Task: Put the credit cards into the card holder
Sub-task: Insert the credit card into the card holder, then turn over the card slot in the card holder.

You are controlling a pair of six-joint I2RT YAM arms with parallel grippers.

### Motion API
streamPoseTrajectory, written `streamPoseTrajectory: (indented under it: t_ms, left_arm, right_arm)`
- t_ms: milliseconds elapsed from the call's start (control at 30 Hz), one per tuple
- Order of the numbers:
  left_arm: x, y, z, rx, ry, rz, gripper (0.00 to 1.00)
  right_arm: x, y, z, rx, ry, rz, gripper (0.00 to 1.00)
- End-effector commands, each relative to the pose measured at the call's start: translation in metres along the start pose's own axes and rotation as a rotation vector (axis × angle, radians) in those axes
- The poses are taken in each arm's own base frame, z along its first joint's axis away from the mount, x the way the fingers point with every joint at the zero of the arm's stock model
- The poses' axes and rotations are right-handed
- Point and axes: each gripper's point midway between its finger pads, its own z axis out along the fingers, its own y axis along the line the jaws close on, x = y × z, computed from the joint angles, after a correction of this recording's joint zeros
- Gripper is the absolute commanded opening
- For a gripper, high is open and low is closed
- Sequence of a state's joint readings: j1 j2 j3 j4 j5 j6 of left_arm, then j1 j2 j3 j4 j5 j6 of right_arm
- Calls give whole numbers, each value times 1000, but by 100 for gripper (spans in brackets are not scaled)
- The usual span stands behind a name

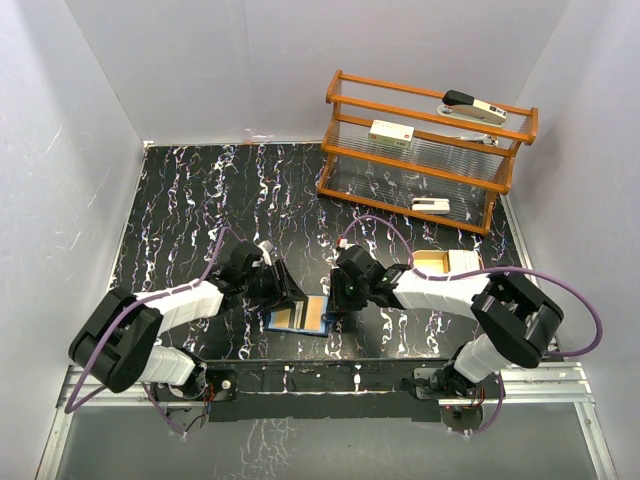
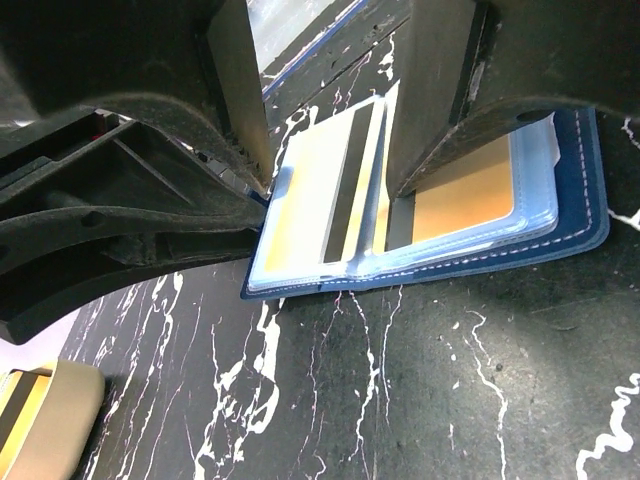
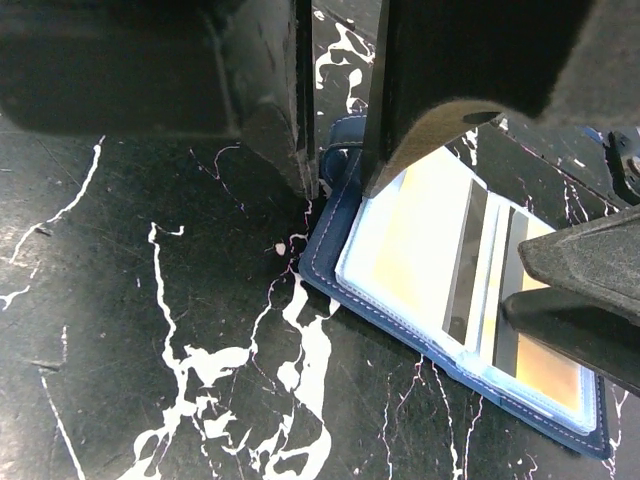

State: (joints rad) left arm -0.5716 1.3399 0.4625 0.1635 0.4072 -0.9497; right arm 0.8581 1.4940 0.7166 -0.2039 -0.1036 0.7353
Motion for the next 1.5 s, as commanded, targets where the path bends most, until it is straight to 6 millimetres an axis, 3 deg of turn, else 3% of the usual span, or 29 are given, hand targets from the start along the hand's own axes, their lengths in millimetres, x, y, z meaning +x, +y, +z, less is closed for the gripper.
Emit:
streamPoseTrajectory:
  t_ms: [0, 367, 633, 833, 1000, 1300, 1467]
  left_arm:
    - [7, 2, 4, 21, 26, 6, 49]
    - [14, -7, 7, 96, 50, -51, 49]
    - [11, -23, 9, 145, 57, -37, 48]
    - [6, -27, 4, 110, 47, 3, 49]
    - [-9, -17, -15, -30, -18, 52, 52]
    - [-24, 13, -46, -82, -60, -49, 54]
    - [-27, 20, -60, -16, -55, -125, 55]
  right_arm:
    - [-15, 18, 5, -46, -41, -13, 20]
    - [-5, 8, 15, -24, -27, -2, 15]
    - [-17, 3, 19, 13, -71, -57, 12]
    - [-36, -2, 4, 96, -118, -91, 17]
    - [-41, 0, -10, 107, -135, -98, 23]
    - [-52, 48, -31, -60, -174, -36, 21]
    - [-49, 72, -26, -101, -160, -37, 20]
